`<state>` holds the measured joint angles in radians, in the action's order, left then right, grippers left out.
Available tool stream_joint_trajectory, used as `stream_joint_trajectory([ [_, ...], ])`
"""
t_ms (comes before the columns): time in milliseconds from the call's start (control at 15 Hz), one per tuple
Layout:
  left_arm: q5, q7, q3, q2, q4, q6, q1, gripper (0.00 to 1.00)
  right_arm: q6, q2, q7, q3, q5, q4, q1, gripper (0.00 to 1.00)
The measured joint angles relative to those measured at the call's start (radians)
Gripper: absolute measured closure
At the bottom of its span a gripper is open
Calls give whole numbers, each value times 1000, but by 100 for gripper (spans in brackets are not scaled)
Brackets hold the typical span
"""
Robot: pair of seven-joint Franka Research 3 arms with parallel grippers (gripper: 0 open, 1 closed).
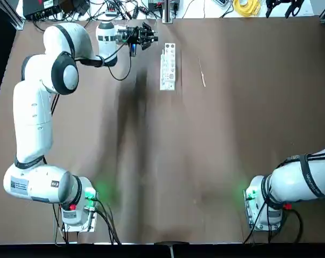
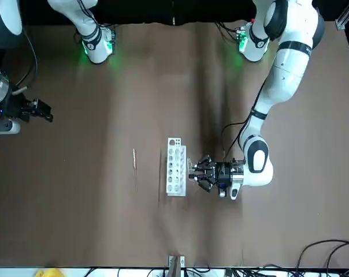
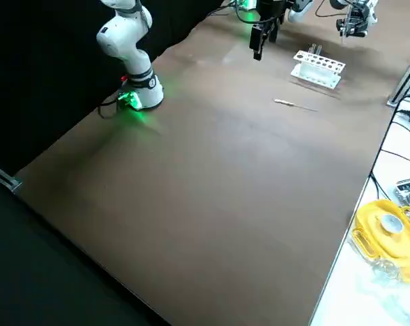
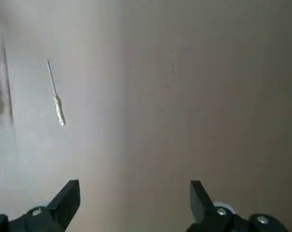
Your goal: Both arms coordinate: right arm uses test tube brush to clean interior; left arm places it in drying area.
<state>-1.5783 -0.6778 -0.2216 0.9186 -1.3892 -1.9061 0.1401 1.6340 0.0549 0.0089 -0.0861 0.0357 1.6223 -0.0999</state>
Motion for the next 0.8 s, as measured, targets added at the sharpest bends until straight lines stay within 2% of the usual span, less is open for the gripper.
stream_joint_trajectory([
  [267, -33, -34, -2, 15, 2, 0, 2, 76, -1, 0, 0, 0, 0, 0, 0, 0],
  [333, -71, -51, 0, 18, 6, 0, 1, 76, -1, 1, 0, 0, 0, 0, 0, 0],
  [800, -168, -58, 1, 71, 58, -20, 21, 74, 1, 1, 1, -3, 0, 0, 6, 0],
])
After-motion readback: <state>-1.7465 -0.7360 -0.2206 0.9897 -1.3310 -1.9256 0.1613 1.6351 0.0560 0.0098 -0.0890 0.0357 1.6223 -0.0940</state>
